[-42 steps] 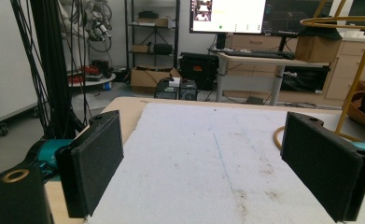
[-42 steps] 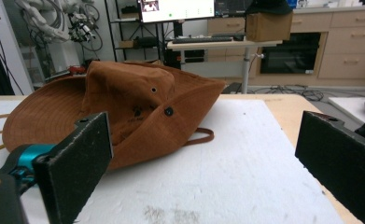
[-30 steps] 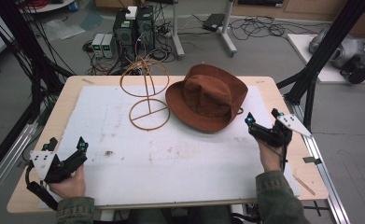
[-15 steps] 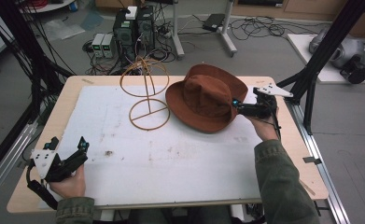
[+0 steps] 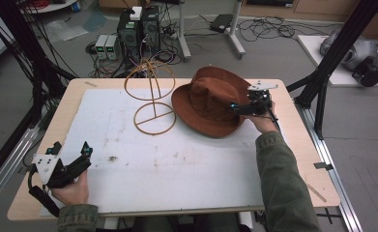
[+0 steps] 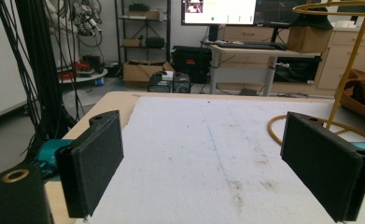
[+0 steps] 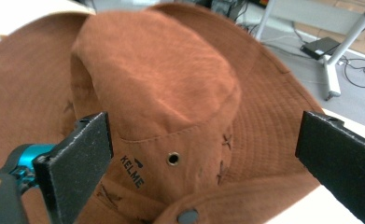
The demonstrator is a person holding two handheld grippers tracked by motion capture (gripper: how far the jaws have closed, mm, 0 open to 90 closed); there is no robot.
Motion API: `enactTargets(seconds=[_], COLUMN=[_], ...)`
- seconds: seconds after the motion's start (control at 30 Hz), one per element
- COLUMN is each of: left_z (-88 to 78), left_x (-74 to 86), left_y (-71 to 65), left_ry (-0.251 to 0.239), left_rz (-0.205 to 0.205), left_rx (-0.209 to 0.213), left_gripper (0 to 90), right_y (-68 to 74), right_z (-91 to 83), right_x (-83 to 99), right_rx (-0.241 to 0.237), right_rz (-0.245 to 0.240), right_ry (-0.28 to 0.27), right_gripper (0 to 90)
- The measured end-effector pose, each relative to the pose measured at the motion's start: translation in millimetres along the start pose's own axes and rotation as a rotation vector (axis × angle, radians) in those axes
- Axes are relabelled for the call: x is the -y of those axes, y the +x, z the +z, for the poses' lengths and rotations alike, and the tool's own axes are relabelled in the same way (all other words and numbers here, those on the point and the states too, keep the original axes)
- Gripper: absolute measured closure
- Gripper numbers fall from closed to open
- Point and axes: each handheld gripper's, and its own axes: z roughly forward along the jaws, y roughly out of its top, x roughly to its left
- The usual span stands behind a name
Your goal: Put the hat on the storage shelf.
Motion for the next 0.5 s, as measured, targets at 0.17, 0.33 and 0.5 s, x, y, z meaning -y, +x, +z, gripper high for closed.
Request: enactTargets(seconds=[0.17,0.33,0.5], left_z=[0.0,0.4,1.1], left_x=[0.2,0.5,0.7], left_y=[0.4,0.3,-0.2], left_ry=[0.003,0.008,0.01], left_rz=[0.003,0.008,0.005], left_rx=[0.004,0.008,0.012], left_gripper=[13.4,13.4,13.4], right_y=[4.9,8.0,7.6], right_z=[15.6,26.9,27.8], right_x=[3.7,12.1,12.3], right_rx=[-0.023,-0.071,-0.086], right_rz=[-0.023,-0.047,-0.069], right_ry=[0.065,0.137,0.156], right_gripper=[3.3,19.1,72.8])
